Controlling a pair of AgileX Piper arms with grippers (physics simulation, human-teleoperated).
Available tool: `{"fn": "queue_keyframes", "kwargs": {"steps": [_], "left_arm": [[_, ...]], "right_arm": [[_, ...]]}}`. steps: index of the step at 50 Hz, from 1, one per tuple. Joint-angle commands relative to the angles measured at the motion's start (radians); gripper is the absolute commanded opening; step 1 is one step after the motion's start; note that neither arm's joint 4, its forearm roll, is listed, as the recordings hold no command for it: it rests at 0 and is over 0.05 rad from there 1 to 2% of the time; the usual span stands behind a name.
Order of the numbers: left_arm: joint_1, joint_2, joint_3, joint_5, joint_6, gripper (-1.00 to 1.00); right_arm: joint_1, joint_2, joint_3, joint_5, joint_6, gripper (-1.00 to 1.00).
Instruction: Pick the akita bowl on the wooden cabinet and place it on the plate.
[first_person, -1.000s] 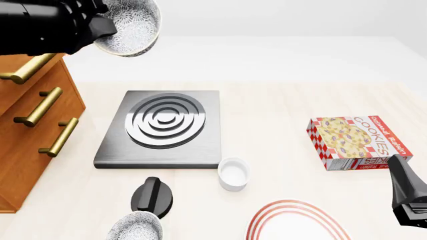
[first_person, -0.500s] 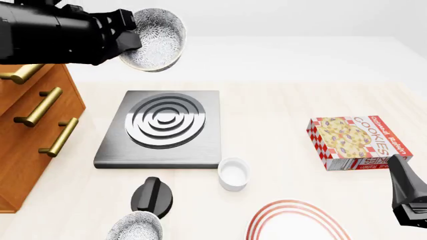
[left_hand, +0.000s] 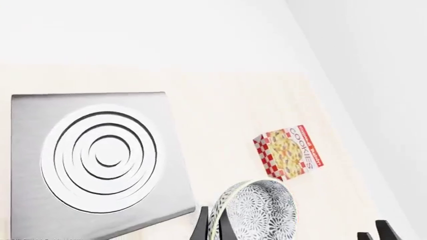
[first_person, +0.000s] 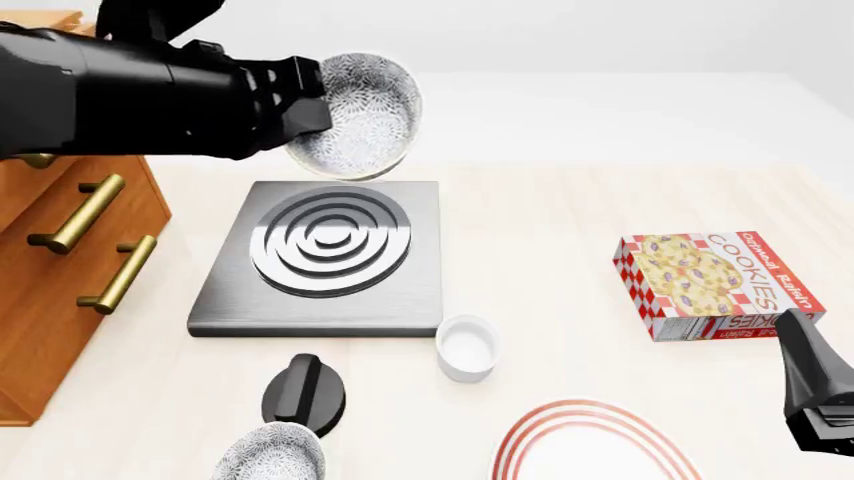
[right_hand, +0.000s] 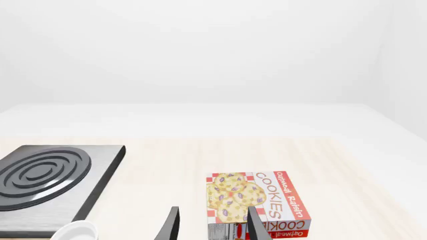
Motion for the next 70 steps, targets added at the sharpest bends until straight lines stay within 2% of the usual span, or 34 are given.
{"fn": "queue_keyframes", "kwargs": {"steps": [1,15,37,51,70], "left_arm": [[-0.068,0.015,-0.002,0.009,-0.019,-1.0],[-0.15,0.042,0.015,0.013,-0.061,-1.0],[-0.255,0.071,-0.002,0.041,-0.077,-1.0],[-0.317,0.085,0.032,0.021,-0.128,-1.0],[-0.407,0.118,0.076,-0.01,-0.161,-1.0]], "right_arm": [[0.0,0.0,0.0,0.0,0.0,1.0],[0.0,0.0,0.0,0.0,0.0,1.0],[0.0,0.0,0.0,0.0,0.0,1.0],[0.0,0.0,0.0,0.0,0.0,1.0],[0.0,0.0,0.0,0.0,0.0,1.0]]}}
